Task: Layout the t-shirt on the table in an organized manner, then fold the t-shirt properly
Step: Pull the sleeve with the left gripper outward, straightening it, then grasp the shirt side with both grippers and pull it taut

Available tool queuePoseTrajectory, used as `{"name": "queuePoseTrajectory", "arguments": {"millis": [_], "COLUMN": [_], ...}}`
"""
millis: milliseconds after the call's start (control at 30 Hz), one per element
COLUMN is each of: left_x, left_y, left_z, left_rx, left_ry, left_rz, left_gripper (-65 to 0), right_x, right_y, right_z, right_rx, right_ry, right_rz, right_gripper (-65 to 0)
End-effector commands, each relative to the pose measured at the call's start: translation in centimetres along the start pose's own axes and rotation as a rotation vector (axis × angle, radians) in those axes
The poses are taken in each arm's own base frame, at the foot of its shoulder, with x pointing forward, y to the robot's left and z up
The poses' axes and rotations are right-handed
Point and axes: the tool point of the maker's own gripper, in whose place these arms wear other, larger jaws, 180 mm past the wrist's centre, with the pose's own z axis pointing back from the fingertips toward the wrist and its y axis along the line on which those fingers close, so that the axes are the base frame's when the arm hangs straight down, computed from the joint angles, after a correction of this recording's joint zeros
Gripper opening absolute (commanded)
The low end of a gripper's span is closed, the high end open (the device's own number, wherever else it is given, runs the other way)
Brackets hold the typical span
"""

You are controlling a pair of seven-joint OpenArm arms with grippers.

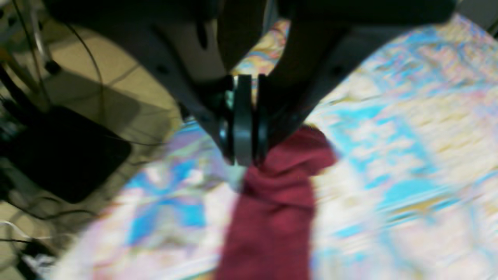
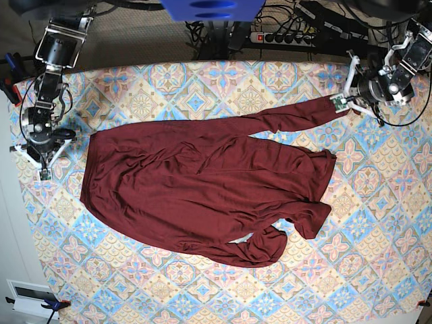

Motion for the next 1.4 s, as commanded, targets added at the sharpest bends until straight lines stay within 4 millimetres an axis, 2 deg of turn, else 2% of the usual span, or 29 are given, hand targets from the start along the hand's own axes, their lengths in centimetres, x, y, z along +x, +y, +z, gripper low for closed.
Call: {"name": "queuePoseTrajectory", "arguments": {"millis": [0, 133, 267, 467, 600, 667, 767, 867, 933, 1000, 1067, 1167, 1233, 1367], "left_x": [-0.1, 0.5, 1.7, 3.8, 4.6, 5.2, 5.0, 3.2, 2.6, 2.5, 2.6, 4.7, 5.3, 7.0], "left_y": [0.9, 1.6, 2.9, 3.0, 2.2, 2.0, 1.2, 0.2, 0.4, 1.4, 4.1, 7.9, 10.4, 14.3], "left_z": [0.5, 0.6, 0.8, 0.4, 0.2, 0.0, -0.3, -0.5, -0.3, -0.1, 0.4, 0.7, 1.1, 1.0], "left_rx": [0.023, 0.041, 0.075, 0.086, 0.065, 0.064, 0.042, 0.018, 0.023, 0.046, 0.105, 0.196, 0.253, 0.308], "left_ry": [0.009, -0.006, -0.036, -0.104, -0.128, -0.145, -0.138, -0.089, -0.070, -0.068, -0.083, -0.171, -0.226, -0.348], "left_rz": [-0.019, -0.020, -0.014, 0.023, 0.031, 0.050, 0.047, 0.035, 0.024, 0.028, 0.071, 0.186, 0.285, 0.481], "left_gripper": [-65.0, -65.0, -65.0, -65.0, -64.6, -62.4, -57.9, -51.9, -46.4, -41.1, -38.9, -38.8, -38.8, -38.4], "right_x": [2.4, 2.5, 3.5, 4.7, 3.8, 3.9, 3.7, 4.0, 3.9, 3.9, 3.4, 3.1, 3.1, 3.1], "right_y": [-1.9, -1.0, 0.8, 7.0, 10.7, 11.5, 12.2, 12.2, 12.2, 12.2, 12.3, 12.6, 12.6, 12.6], "right_z": [0.8, 3.2, 4.7, 5.5, 6.0, 6.1, 6.1, 6.0, 6.0, 5.9, 5.7, 5.5, 5.5, 5.5], "right_rx": [-0.047, -0.044, -0.017, 0.142, 0.227, 0.246, 0.261, 0.259, 0.258, 0.258, 0.263, 0.270, 0.271, 0.271], "right_ry": [-0.084, -0.129, -0.174, -0.216, -0.208, -0.211, -0.207, -0.210, -0.210, -0.208, -0.193, -0.183, -0.183, -0.183], "right_rz": [0.006, 0.068, 0.066, 0.124, 0.187, 0.200, 0.196, 0.187, 0.186, 0.186, 0.185, 0.187, 0.185, 0.185], "right_gripper": [-53.9, -53.9, -53.9, -53.9, -53.9, -53.9, -53.9, -53.9, -53.9, -53.9, -53.9, -54.0, -54.0, -54.0]}}
